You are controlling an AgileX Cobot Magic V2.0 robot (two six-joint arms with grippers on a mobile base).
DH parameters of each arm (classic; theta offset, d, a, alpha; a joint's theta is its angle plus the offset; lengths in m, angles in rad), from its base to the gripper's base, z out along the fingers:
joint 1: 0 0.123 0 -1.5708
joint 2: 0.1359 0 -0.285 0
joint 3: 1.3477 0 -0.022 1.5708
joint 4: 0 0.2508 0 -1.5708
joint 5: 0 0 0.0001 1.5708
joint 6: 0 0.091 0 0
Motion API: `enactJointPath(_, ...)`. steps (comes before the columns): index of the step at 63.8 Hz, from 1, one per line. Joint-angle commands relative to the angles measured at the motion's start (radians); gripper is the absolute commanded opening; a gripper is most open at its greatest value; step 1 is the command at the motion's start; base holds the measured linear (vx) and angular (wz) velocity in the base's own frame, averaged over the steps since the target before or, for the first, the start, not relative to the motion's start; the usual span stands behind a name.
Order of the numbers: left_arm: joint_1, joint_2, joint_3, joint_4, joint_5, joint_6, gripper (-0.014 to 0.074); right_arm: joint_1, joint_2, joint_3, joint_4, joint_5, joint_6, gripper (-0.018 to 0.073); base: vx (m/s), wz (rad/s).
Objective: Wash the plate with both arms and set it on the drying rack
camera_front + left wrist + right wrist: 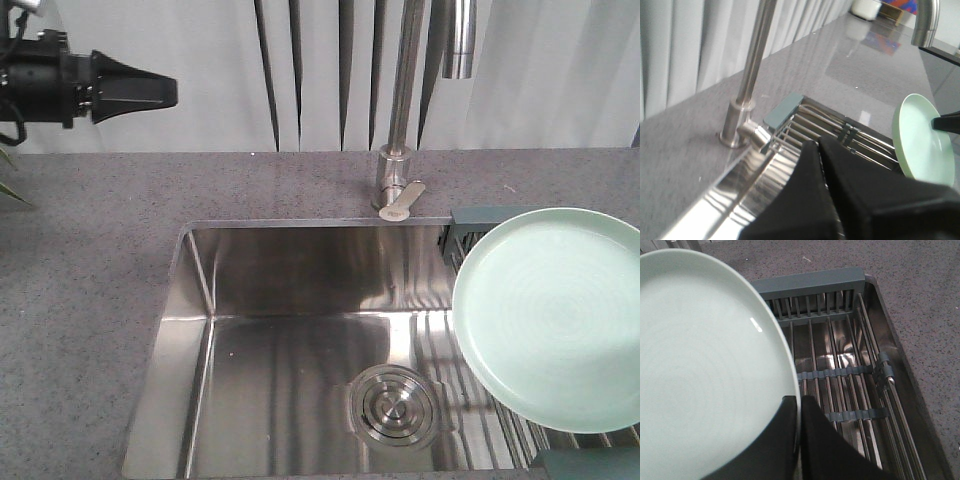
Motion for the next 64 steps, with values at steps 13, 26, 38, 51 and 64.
enactJointPath(13, 0.131, -0.398, 0.353, 0.004, -0.040, -0.021, -0.0007, -0.006, -0.001, -0.028, 0.025, -0.052, -0.001, -0.0001, 0.00, 0.00)
enactJointPath(26, 0.166, -0.720, 0.591, 0.004, 0.085, -0.021, -0.0007, -0.006, -0.001, -0.028, 0.025, -0.052, -0.001, -0.0001, 0.00, 0.00)
enactJointPath(38, 0.166, -0.930, 0.763, 0.004, 0.137, -0.020, -0.0007, -0.006, -0.001, -0.028, 0.025, -0.051, -0.001, -0.0001, 0.00, 0.00)
enactJointPath(51, 0.166, -0.967, 0.914, 0.004, 0.319, -0.021, -0.0007, -0.002, -0.001, -0.028, 0.025, -0.047, -0.001, -0.0001, 0.00, 0.00)
enactJointPath(64, 0.164, -0.991, 1.027, -0.026, 0.469, -0.021, -0.0007, 0.013, -0.001, -0.028, 0.032, -0.042, -0.001, -0.0001, 0.00, 0.00)
